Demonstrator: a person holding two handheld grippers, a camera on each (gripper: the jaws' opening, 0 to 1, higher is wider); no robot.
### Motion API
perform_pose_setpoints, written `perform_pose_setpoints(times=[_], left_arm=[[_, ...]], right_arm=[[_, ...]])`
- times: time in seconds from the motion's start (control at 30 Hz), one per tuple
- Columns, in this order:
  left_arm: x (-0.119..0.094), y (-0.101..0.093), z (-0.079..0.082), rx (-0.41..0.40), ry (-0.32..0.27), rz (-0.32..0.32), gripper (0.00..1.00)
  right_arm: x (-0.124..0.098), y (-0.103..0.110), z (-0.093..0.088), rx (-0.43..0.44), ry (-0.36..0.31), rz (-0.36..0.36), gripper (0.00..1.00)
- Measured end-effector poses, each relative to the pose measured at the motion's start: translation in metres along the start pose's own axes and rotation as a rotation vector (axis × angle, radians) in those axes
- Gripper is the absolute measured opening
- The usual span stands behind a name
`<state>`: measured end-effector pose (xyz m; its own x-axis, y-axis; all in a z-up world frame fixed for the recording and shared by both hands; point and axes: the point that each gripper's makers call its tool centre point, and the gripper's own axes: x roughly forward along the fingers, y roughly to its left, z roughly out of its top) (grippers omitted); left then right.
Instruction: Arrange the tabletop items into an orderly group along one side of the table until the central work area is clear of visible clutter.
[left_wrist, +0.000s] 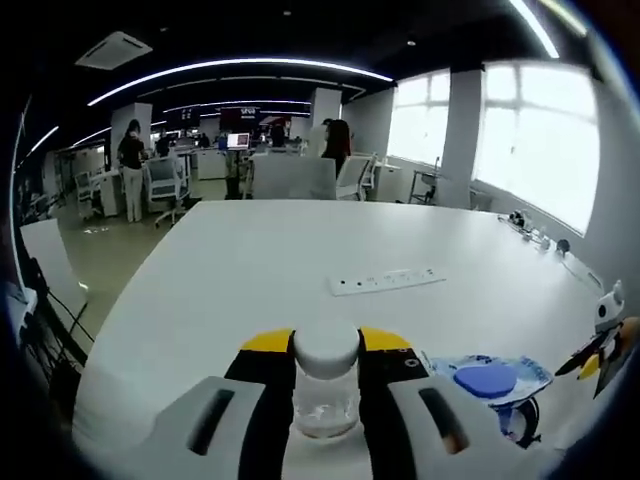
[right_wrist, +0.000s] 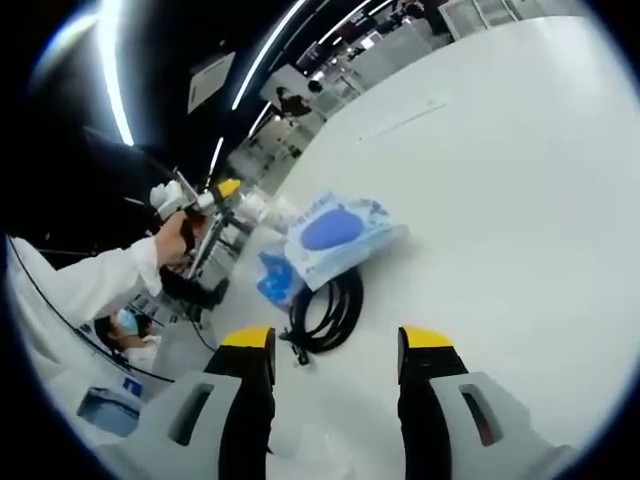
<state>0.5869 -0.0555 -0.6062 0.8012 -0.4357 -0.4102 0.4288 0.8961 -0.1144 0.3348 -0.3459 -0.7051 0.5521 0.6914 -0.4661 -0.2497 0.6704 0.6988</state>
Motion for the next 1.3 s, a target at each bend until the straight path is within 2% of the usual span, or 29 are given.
perform_pose_setpoints(times=[0.23,0.33,0.4,0.5,0.77,0.87,0.9,0.97,1.03,1.07,1.3], left_arm=[[-0.001,-0.003,-0.001,0.003,0.002,0.012,0.23],[-0.001,-0.006,-0.003,0.011,0.003,0.008,0.27],[0.0,-0.008,-0.003,0.018,0.002,0.001,0.23],[0.002,-0.011,-0.003,0.023,0.002,-0.007,0.24],[-0.001,-0.004,-0.001,0.016,0.001,0.034,0.38],[-0.006,0.006,0.005,0.014,-0.027,0.071,0.5],[-0.007,0.008,0.007,0.013,-0.036,0.076,0.58],[-0.012,0.014,0.017,-0.011,-0.093,0.101,0.73],[-0.015,0.017,0.023,-0.047,-0.13,0.108,0.92],[-0.016,0.018,0.024,-0.057,-0.135,0.108,0.99],[-0.028,0.015,0.026,-0.039,-0.141,0.1,1.0]], right_arm=[[-0.001,-0.001,0.0,0.003,-0.002,-0.004,0.48],[-0.002,-0.001,0.0,-0.001,0.001,-0.002,0.48],[-0.002,-0.001,0.0,-0.002,0.002,-0.003,0.48],[-0.002,0.0,0.0,0.0,-0.001,-0.003,0.48],[-0.003,0.002,-0.006,0.0,0.009,0.002,0.48],[-0.004,0.002,-0.006,0.0,0.008,0.0,0.48],[-0.005,0.002,-0.006,-0.001,0.008,-0.001,0.48],[-0.005,0.003,-0.006,-0.004,0.007,-0.001,0.48],[-0.006,0.005,-0.005,-0.007,0.003,0.0,0.48],[-0.006,0.006,-0.005,-0.008,0.002,0.0,0.48],[-0.008,0.015,-0.006,-0.025,-0.009,0.005,0.48]])
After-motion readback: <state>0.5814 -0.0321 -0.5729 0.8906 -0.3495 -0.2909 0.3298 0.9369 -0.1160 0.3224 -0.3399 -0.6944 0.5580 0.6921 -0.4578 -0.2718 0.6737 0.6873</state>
